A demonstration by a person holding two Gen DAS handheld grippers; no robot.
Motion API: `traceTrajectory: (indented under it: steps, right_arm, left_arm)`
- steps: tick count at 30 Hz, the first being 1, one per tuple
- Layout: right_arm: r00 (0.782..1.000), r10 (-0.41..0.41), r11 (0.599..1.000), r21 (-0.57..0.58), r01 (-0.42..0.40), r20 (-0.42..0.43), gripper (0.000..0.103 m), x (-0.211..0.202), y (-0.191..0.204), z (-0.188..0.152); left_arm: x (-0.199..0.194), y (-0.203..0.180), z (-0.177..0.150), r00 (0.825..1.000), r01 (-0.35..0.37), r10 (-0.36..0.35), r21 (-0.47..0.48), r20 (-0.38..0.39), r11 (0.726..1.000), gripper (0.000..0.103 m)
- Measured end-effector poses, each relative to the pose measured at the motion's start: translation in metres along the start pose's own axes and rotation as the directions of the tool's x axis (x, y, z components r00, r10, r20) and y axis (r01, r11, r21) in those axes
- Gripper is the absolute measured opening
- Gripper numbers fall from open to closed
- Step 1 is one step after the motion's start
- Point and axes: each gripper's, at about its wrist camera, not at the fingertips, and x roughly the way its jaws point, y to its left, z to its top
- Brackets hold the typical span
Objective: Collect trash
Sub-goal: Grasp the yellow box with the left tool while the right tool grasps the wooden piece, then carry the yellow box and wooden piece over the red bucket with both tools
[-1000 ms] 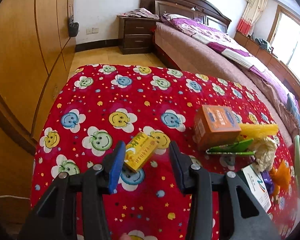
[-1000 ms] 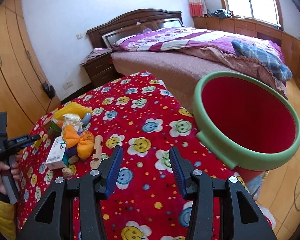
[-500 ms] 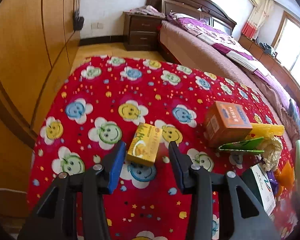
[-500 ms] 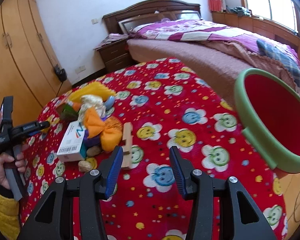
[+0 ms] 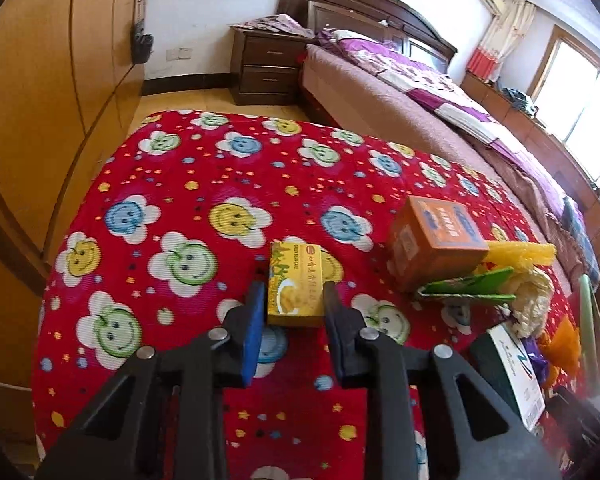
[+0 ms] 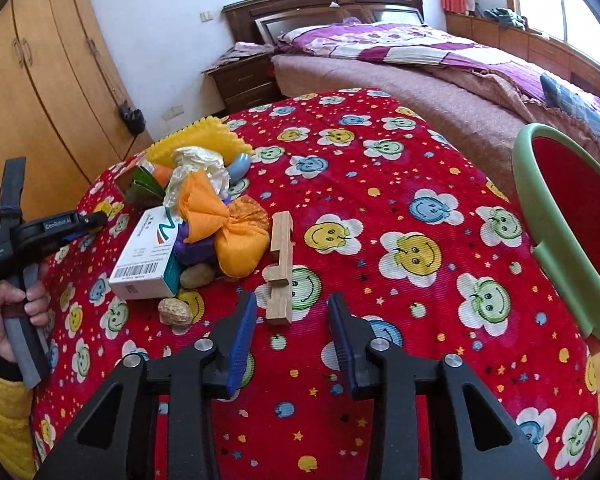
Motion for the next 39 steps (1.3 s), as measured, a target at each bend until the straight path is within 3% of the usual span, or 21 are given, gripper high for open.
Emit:
traceTrajectory:
  steps: [10,17,28,39]
  right_arm:
    - [1.000,-0.023,0.999,-0.029,0.023,-0.012,0.034,0.016,0.013,0.012]
    - [1.000,-0.001,0.999,0.048,0.001,-0.012,0.011,0.015,-0.003,0.010]
    - [0.999,0.049,0.992,0.118,-0.050,0.011,0.010,-0.010,-0.023,-0.007]
    - [0.996,0.053,0.985,0.158,-0.063,0.066,0.010,-0.050,-0.044,-0.024]
  left_arm:
    - [-0.008,-0.011,-0.006,0.999,0.043,-0.043,0.027,0.013,0.999,0.028]
    - [-0.018,-0.030,-0.014,0.998,0.063,-0.065,0.110,0.017,0.992,0.028]
    - [-0.064,-0.056,-0.032,0.993,0.109,-0.114,0.182,0.016,0.977,0.028]
    - [-0.094,-0.102,-0.069,0.971,0.239,-0.238,0.178,-0.026,0.955,0.028]
